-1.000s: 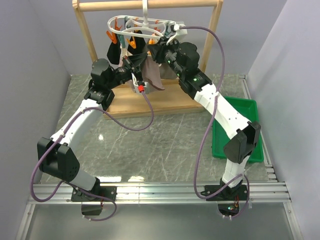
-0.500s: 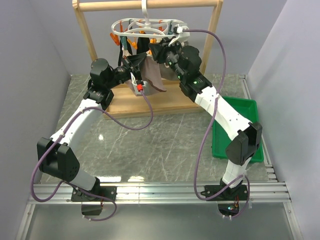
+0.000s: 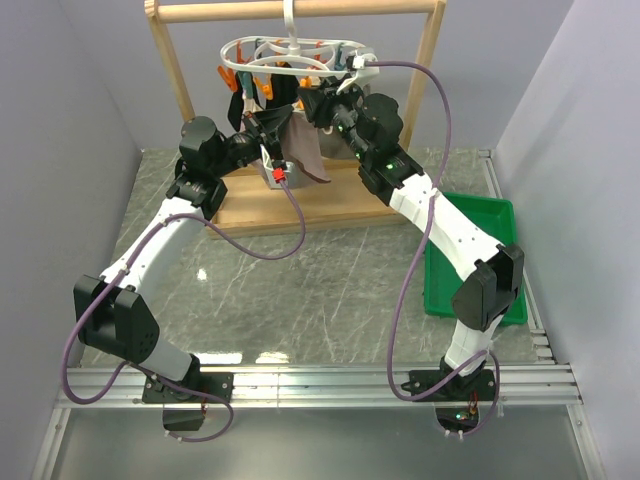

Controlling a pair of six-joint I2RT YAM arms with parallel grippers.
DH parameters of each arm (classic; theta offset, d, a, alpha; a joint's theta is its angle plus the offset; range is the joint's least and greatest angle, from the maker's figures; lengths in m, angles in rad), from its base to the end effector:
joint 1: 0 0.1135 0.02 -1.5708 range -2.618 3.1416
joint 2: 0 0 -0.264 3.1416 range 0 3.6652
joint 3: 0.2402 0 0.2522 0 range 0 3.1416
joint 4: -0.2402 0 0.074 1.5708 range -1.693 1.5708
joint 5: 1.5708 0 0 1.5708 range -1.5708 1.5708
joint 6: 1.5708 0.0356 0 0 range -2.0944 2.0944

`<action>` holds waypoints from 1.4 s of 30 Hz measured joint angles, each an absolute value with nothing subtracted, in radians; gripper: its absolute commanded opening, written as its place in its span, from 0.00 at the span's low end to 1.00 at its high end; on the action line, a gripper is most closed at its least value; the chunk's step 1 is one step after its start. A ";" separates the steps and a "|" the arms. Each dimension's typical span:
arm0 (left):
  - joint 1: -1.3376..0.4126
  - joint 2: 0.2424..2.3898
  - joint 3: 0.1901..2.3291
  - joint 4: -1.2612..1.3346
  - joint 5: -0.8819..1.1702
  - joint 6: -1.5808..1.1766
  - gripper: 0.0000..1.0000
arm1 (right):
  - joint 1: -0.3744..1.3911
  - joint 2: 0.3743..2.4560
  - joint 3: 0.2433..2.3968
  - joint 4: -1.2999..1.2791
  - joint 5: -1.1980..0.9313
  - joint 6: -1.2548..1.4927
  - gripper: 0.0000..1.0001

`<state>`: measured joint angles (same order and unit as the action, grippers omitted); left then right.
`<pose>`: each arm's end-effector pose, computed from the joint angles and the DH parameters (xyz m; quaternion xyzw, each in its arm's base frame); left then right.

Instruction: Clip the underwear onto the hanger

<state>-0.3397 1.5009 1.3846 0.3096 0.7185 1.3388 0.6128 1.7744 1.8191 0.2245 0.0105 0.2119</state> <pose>0.3229 -0.1390 0.4274 0.6241 0.1955 0.1501 0.7415 0.3447 0.2419 0.4721 -0.1165 0.5945 0.3159 0.7302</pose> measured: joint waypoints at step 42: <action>-0.342 1.483 1.341 0.255 0.702 1.298 0.57 | 0.585 1.536 1.762 0.104 -0.148 0.250 0.98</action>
<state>-0.3424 1.4830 1.3411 0.2554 0.7021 1.2984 0.5850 1.5364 1.7618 0.1043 -0.1478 0.2501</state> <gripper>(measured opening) 0.493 0.976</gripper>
